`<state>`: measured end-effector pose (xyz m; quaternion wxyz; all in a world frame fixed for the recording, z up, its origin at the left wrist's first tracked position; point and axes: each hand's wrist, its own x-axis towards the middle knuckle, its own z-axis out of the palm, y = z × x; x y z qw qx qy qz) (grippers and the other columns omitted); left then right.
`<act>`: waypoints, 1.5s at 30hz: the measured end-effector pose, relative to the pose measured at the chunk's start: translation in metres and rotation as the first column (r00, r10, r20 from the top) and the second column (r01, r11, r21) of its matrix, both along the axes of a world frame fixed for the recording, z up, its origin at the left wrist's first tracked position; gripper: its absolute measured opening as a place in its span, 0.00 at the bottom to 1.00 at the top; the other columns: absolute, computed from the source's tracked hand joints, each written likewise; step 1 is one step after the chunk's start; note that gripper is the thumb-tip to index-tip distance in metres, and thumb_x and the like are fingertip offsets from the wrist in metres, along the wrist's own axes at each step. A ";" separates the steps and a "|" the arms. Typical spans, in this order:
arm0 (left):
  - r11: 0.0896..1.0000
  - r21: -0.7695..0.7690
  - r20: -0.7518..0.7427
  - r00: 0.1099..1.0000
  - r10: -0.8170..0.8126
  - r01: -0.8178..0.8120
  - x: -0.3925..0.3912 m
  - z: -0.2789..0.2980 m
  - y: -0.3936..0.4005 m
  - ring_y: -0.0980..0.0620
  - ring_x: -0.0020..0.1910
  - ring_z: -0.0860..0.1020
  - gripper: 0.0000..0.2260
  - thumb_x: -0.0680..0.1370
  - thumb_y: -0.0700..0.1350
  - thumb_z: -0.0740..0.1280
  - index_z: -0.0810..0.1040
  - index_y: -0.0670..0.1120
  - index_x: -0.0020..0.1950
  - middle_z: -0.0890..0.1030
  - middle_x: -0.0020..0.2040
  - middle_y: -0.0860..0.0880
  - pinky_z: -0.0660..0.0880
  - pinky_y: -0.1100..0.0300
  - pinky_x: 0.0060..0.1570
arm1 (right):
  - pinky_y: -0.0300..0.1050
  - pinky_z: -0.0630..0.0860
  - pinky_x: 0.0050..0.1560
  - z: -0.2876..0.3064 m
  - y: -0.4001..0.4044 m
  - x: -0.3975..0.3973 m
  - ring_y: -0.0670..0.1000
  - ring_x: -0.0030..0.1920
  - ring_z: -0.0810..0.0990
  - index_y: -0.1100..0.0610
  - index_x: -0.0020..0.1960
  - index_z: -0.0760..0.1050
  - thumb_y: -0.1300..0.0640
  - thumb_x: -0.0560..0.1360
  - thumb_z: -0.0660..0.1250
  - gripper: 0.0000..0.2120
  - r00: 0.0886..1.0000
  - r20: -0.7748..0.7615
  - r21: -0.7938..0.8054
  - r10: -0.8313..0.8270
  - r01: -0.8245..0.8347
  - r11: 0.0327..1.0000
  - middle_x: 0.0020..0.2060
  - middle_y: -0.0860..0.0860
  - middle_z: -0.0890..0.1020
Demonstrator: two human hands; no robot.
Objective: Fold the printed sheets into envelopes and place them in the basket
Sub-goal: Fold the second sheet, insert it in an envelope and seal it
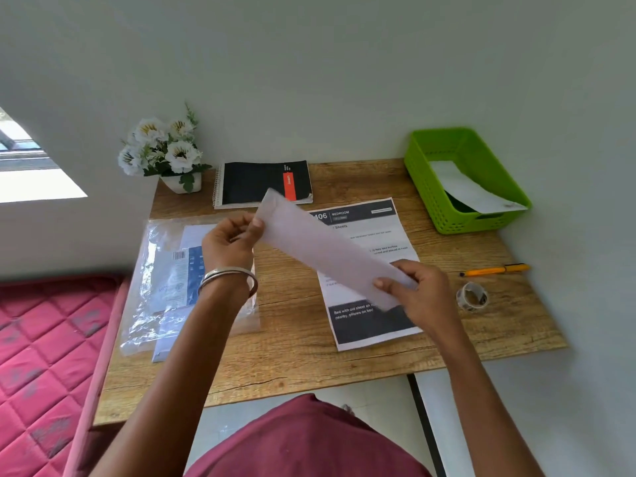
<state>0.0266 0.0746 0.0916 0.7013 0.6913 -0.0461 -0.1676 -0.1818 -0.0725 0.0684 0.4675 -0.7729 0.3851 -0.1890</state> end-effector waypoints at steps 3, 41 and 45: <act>0.987 0.067 -0.080 0.986 -0.144 0.149 0.001 -0.008 0.009 0.57 0.31 0.73 0.07 0.74 0.37 0.67 0.80 0.48 0.40 0.75 0.33 0.51 0.71 0.63 0.30 | 0.46 0.77 0.47 -0.001 -0.013 -0.003 0.52 0.50 0.78 0.54 0.50 0.83 0.60 0.70 0.74 0.10 0.992 0.072 -0.363 -0.108 0.126 0.923 0.47 0.51 0.82; 0.206 0.977 0.153 0.488 -0.859 0.056 -0.047 -0.096 -0.008 0.41 0.70 0.60 0.21 0.79 0.48 0.58 0.60 0.63 0.71 0.59 0.72 0.48 0.63 0.44 0.65 | 0.56 0.62 0.65 -0.077 -0.012 0.017 0.56 0.70 0.62 0.53 0.67 0.71 0.50 0.79 0.60 0.18 0.846 -0.532 -0.405 -0.028 -0.225 0.886 0.71 0.54 0.66; 0.189 0.980 0.134 0.516 -0.846 0.056 -0.050 -0.097 -0.012 0.41 0.70 0.59 0.21 0.78 0.54 0.59 0.60 0.65 0.71 0.59 0.72 0.48 0.63 0.44 0.64 | 0.59 0.61 0.65 -0.081 -0.010 0.013 0.56 0.70 0.63 0.53 0.67 0.71 0.50 0.79 0.61 0.18 0.865 -0.500 -0.415 -0.026 -0.213 0.884 0.71 0.55 0.67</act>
